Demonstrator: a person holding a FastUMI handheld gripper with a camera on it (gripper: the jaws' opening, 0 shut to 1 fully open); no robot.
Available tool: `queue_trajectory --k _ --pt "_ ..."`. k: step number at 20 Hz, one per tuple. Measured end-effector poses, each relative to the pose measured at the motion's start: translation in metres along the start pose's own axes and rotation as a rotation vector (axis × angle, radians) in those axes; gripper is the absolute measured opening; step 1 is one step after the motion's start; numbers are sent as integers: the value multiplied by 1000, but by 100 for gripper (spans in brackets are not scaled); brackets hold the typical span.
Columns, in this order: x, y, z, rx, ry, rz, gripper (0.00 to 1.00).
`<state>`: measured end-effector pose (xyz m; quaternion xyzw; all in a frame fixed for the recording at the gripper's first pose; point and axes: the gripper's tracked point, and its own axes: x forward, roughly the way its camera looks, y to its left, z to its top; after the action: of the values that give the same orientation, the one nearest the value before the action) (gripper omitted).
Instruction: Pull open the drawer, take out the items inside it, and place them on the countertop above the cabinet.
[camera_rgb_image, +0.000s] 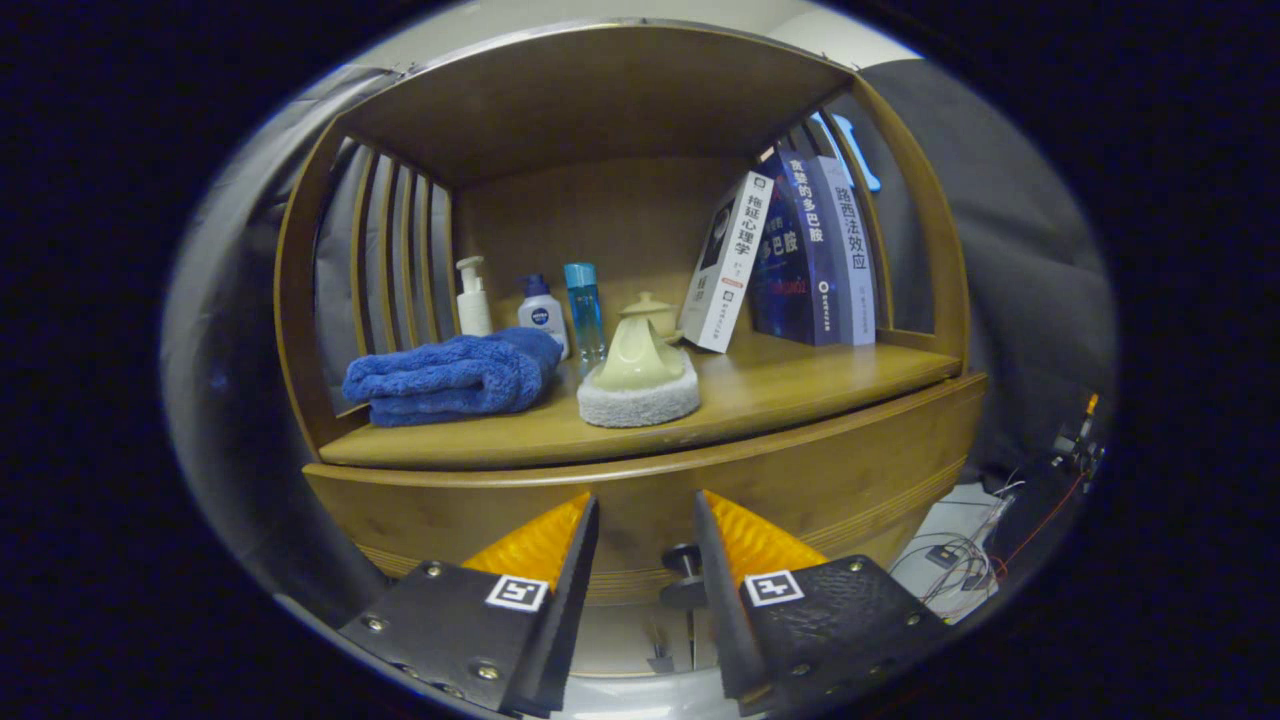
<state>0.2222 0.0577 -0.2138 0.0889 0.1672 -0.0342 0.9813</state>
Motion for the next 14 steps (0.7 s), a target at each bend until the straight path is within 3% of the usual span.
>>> queue_trajectory --k 4,8,14 --pt "6 -3 -4 -12 34 -1 57" --pt "4 -3 -14 -114 121 11 57" --pt "-26 -5 39 -130 32 20 57"
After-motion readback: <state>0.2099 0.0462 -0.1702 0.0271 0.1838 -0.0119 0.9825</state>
